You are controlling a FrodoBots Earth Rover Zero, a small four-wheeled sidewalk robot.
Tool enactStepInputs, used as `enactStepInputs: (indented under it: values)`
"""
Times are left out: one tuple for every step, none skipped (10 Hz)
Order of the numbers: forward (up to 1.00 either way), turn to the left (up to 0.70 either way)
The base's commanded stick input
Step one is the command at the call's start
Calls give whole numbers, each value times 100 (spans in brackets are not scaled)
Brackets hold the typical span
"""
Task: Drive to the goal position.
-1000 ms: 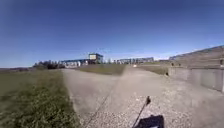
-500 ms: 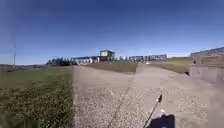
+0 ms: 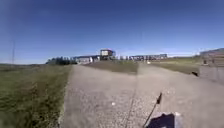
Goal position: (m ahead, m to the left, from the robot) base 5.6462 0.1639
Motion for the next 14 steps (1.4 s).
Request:
enactStepInputs:
  values:
    - [100,0]
    - [100,0]
    - [100,0]
    - [100,0]
    - [100,0]
    - [100,0]
    - [100,0]
    - [100,0]
    - [100,0]
    - [100,12]
    - [100,28]
    - [100,36]
    - [100,17]
    - [100,0]
